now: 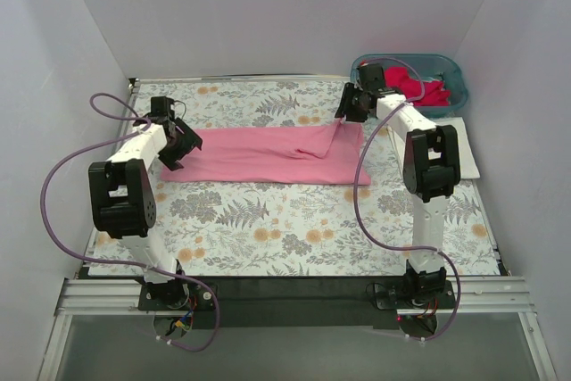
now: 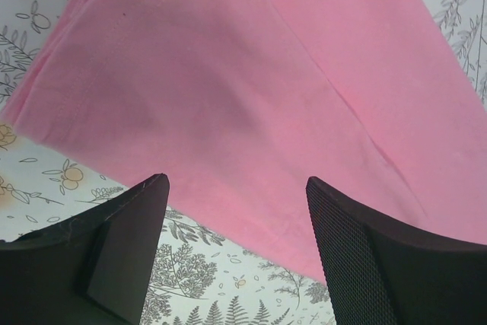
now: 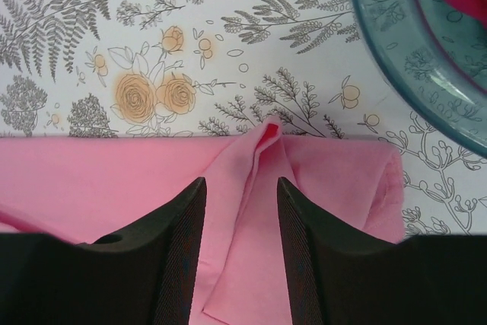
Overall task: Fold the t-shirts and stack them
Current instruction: Fold the tshirt
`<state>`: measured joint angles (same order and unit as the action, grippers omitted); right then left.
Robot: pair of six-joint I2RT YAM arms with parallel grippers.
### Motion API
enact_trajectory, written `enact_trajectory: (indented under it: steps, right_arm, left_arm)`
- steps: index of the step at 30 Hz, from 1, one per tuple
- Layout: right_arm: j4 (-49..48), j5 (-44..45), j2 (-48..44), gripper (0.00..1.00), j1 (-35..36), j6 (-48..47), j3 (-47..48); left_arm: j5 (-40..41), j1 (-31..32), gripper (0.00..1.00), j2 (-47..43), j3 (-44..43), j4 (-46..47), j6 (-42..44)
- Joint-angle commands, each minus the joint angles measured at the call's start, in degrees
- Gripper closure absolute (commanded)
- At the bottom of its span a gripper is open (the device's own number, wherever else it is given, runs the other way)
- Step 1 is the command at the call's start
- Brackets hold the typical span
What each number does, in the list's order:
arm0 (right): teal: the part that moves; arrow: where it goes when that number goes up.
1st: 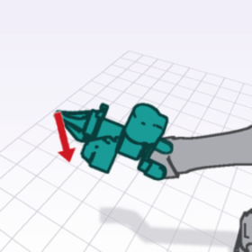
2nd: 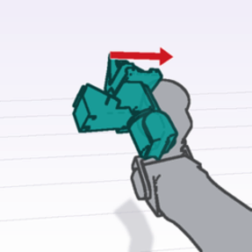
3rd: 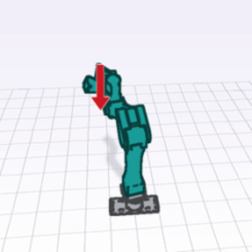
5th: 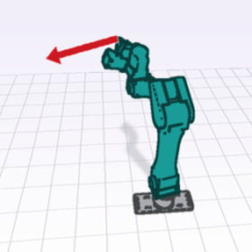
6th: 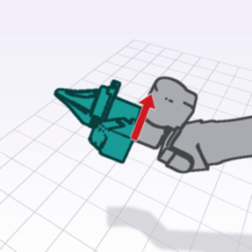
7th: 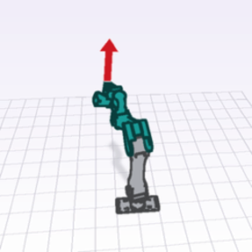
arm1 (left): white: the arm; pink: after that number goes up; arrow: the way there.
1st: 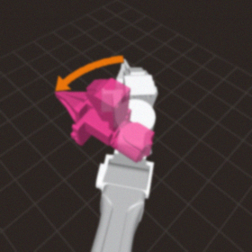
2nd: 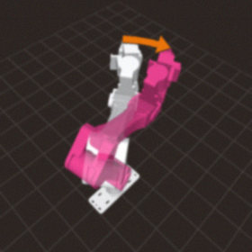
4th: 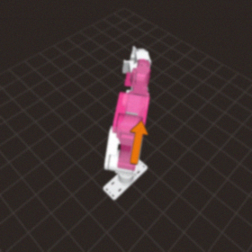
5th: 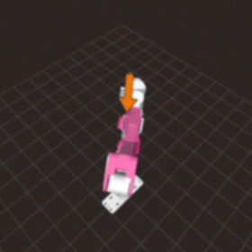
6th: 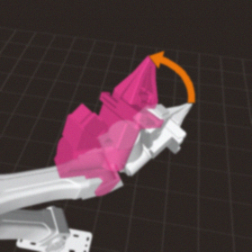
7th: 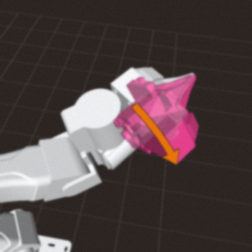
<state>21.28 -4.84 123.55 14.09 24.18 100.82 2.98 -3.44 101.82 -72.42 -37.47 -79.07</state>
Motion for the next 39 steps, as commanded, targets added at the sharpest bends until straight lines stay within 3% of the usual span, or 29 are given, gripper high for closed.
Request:
enact_trajectory:
  steps: [1, 17, 39]
  right_arm:
    - [-2.9, 1.4, 1.0, 0.58, -0.1, 6.1, 0.6]
    - [-14.3, -4.4, -8.7, 0.56, 1.6, 16.3, -21.3]
    - [-17.0, -5.6, -6.7, 0.65, 3.3, 18.9, -23.4]
  left_arm:
    - [-1.8, 1.4, 0.32, -4.4, 1.1, -0.3, 2.5]
    - [-2.9, 2.7, 0.32, -6.3, 4.1, -0.1, 3.6]
    - [-2.9, 2.7, 0.32, -8.6, 7.1, 0.6, 3.7]
